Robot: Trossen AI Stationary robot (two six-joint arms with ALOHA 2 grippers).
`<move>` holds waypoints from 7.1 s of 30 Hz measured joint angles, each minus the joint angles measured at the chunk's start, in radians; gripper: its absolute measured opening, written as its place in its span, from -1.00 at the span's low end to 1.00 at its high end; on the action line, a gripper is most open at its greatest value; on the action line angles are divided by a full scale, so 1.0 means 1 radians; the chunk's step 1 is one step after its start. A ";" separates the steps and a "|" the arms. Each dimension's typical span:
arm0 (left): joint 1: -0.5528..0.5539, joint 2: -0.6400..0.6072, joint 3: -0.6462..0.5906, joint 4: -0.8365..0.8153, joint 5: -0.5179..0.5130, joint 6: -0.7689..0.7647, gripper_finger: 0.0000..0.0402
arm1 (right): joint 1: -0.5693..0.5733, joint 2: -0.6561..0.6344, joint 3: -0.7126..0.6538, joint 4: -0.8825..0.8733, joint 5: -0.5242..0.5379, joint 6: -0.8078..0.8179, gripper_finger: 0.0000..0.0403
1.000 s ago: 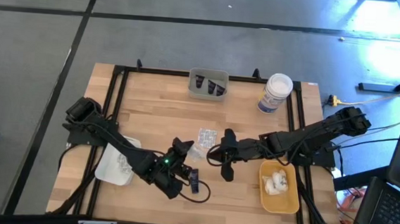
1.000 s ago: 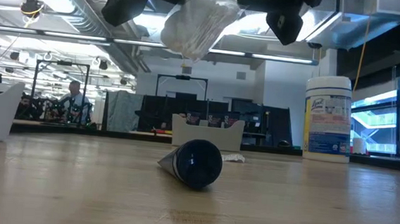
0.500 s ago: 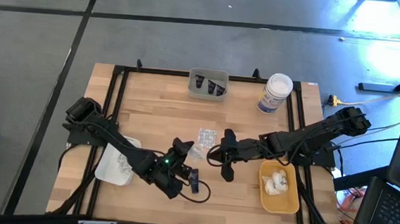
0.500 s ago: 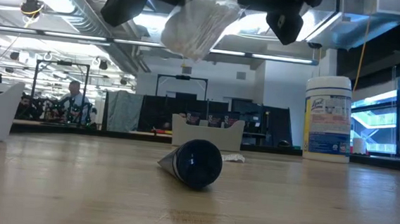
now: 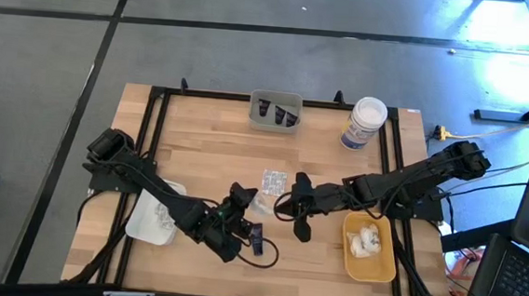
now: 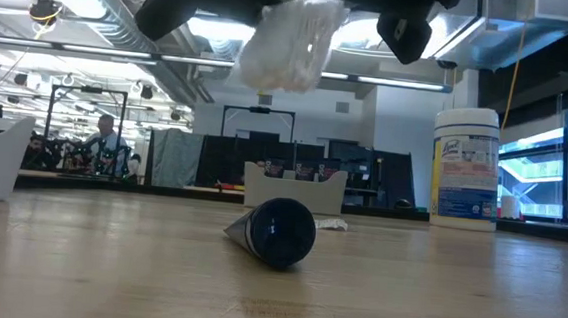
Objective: Pick & Place Travel size toiletries
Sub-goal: Put the cotton pack into the yellow bin, then put the shave cream into the gray bin
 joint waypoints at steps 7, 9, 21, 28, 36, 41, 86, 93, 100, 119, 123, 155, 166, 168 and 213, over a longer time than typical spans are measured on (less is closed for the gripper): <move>-0.008 -0.067 0.000 -0.228 0.095 -0.249 -0.30 | 0.015 -0.001 0.000 -0.050 -0.067 0.046 -0.98; -0.007 -0.095 0.000 -0.280 0.163 -0.337 -0.28 | 0.027 -0.006 0.000 -0.079 -0.078 0.062 -0.99; -0.007 -0.214 -0.028 -0.384 0.397 -0.559 -0.34 | 0.136 -0.098 -0.001 -0.308 -0.025 0.247 -0.99; -0.007 -0.244 -0.048 -0.401 0.403 -0.614 -0.38 | 0.277 -0.210 -0.001 -0.501 0.121 0.500 -0.99; -0.006 -0.243 -0.048 -0.401 0.399 -0.608 -0.41 | 0.462 -0.285 0.000 -0.689 0.214 0.774 -0.99; -0.006 -0.243 -0.048 -0.401 0.396 -0.606 -0.41 | 0.552 -0.301 0.000 -0.795 0.181 0.859 -0.99; -0.006 -0.243 -0.049 -0.352 0.394 -0.570 -0.43 | 1.010 -0.190 0.000 -1.048 0.080 1.416 -0.99; -0.006 -0.243 -0.049 -0.352 0.394 -0.570 -0.43 | 1.043 -0.190 0.000 -1.048 0.073 1.497 -0.99; -0.006 -0.243 -0.049 -0.352 0.394 -0.570 -0.44 | 1.054 -0.190 0.000 -1.101 0.073 1.541 -0.99; -0.006 -0.243 -0.049 -0.352 0.394 -0.571 -0.43 | 1.048 -0.190 0.000 -1.020 0.246 1.571 -0.75; -0.006 -0.242 -0.049 -0.352 0.394 -0.571 -0.43 | 1.047 -0.190 0.000 -1.020 0.290 1.572 -0.61; -0.006 -0.242 -0.049 -0.318 0.495 -0.597 -0.43 | 0.605 -0.190 0.000 -0.698 0.585 0.860 0.39; -0.006 -0.242 -0.049 -0.298 0.645 -0.598 -0.43 | 0.481 -0.190 0.000 -0.498 0.514 0.538 0.21; -0.002 -0.242 -0.049 -0.268 0.674 -0.599 -0.43 | 0.470 -0.190 0.000 -0.498 0.503 0.538 0.17; 0.094 0.126 -0.049 0.265 1.066 0.110 0.21 | 0.452 -0.190 0.000 -0.466 0.498 0.411 -0.06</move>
